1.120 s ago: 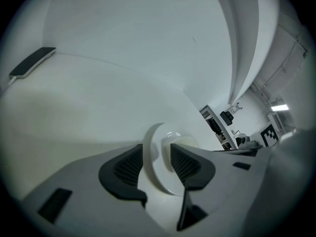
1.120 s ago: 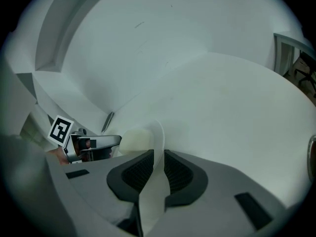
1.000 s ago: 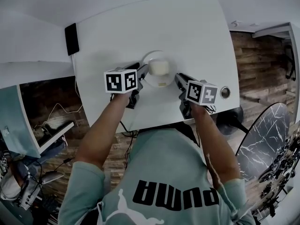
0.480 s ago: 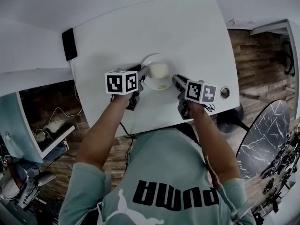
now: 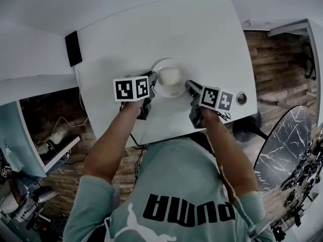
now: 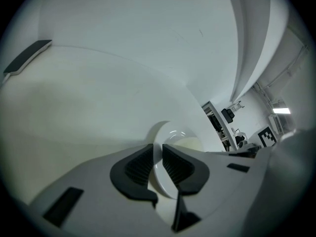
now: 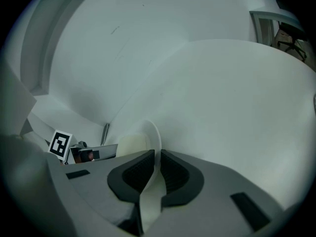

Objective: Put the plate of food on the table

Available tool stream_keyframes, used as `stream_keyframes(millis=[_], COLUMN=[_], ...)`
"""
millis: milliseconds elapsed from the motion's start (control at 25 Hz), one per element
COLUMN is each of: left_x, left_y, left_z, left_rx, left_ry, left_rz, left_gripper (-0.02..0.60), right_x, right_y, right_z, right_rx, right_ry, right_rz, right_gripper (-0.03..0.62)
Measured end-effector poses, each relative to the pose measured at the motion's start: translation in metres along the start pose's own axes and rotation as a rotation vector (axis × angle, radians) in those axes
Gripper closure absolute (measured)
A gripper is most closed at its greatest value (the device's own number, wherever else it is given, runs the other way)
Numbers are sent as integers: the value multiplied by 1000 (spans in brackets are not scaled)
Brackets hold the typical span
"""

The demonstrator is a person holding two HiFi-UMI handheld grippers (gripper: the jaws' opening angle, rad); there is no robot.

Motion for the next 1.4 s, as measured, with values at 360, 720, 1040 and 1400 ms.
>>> stream_keyframes(millis=[360,720,1040,1400], left_x=[-11,-19,-24,-31], left_y=[14,54,114,190], left_z=[-11,-7,4,20], left_rx=[-35,-67,-122,-173], left_ry=[24,41,30,4], left_rz=[-58,-32,39,128], left_gripper=[520,520,520,522], right_x=[-6,-14,-24,-36], right_y=[-1,19,57,104], right_z=[-22,-63,-119,-187], right_rx=[35,60,84,117], right_ry=[49,124,236,351], right_rz=[43,91,169,243], right_gripper=[556,559,559,560])
Point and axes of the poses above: the fingertips, and each gripper's own axes: z forward along the fingers, y to its right, x out of its top, the point moved 7 cm from there along -z, backward along the fingers, and after that the axes turned 14 degrees about z, right-handed, at the moved point
